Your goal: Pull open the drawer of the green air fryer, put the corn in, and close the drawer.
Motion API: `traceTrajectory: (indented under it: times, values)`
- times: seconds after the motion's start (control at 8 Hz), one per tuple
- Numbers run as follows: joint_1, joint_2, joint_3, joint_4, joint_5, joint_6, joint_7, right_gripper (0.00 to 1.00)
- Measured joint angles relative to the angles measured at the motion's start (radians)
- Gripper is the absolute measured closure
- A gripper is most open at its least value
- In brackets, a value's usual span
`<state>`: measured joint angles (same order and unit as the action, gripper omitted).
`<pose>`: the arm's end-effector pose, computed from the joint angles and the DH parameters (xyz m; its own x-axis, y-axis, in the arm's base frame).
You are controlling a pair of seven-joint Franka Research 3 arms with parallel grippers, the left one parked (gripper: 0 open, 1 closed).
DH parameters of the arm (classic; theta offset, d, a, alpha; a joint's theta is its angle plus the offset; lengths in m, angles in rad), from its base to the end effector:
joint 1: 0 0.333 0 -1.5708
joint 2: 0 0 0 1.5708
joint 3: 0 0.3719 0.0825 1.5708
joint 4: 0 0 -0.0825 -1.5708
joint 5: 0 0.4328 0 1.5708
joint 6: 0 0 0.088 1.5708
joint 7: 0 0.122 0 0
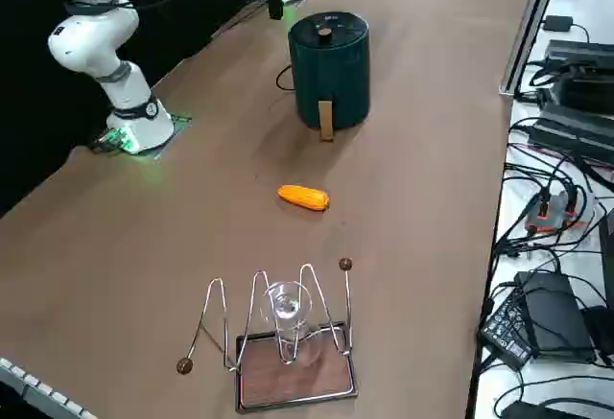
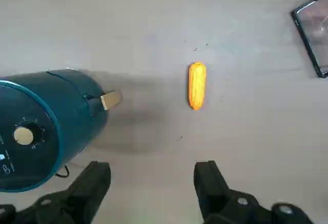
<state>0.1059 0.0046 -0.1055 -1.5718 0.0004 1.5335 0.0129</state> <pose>0.6001 0.0005 0.6589 0.9990 -0.0125 -0.0429 -0.0125 -0.9999 0.0006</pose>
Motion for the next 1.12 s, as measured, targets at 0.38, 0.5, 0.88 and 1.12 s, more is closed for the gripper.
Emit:
traceTrajectory:
  times: [0.38, 0.5, 0.88, 1.12]
  values:
    - [0.000, 0.015, 0.000, -0.003, 0.013, 0.007, 0.001, 0.00]
    - [0.000, 0.035, 0.000, -0.006, 0.040, 0.018, 0.003, 0.00]
    - [-0.027, 0.122, -0.006, -0.027, 0.157, 0.080, 0.052, 0.00]
    - [-0.049, 0.185, -0.009, -0.033, 0.200, 0.128, 0.209, 0.00]
